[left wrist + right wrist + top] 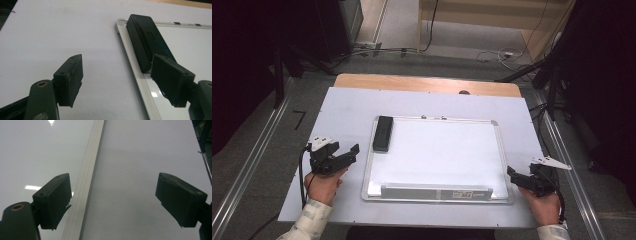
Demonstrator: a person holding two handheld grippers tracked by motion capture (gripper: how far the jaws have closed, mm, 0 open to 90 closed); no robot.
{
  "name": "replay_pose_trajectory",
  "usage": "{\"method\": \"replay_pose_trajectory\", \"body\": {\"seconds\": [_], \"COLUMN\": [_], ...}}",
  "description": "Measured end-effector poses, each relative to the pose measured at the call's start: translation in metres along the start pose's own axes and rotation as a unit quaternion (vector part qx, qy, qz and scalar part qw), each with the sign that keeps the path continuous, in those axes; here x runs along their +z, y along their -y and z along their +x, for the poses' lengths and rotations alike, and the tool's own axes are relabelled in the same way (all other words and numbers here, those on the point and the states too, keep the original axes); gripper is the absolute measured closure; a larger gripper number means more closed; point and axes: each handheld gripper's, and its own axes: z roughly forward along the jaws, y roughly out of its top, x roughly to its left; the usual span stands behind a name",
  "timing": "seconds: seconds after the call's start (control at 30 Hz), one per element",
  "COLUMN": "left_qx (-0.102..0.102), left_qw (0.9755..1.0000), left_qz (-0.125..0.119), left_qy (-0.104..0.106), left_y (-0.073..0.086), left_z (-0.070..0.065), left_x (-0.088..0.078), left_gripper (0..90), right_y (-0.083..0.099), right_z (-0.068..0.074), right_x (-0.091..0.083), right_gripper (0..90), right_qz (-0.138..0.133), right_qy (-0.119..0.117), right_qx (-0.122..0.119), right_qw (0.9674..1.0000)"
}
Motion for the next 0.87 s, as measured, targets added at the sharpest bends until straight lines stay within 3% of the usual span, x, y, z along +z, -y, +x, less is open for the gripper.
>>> {"method": "replay_pose_trajectory", "body": {"seconds": [0.87], "left_qx": [-0.008], "left_qw": [0.9989], "left_qz": [0.012], "left_qy": [-0.045], "left_y": [0.017], "left_z": [0.036], "left_x": [-0.020], "left_gripper": [26.2], "right_y": [0.000], "right_z": [-0.003], "right_x": [-0.002], "right_gripper": [12.1], "right_qz": [-0.005], "right_qy": [0.000], "right_qx": [0.006], "right_qw": [1.0000]}}
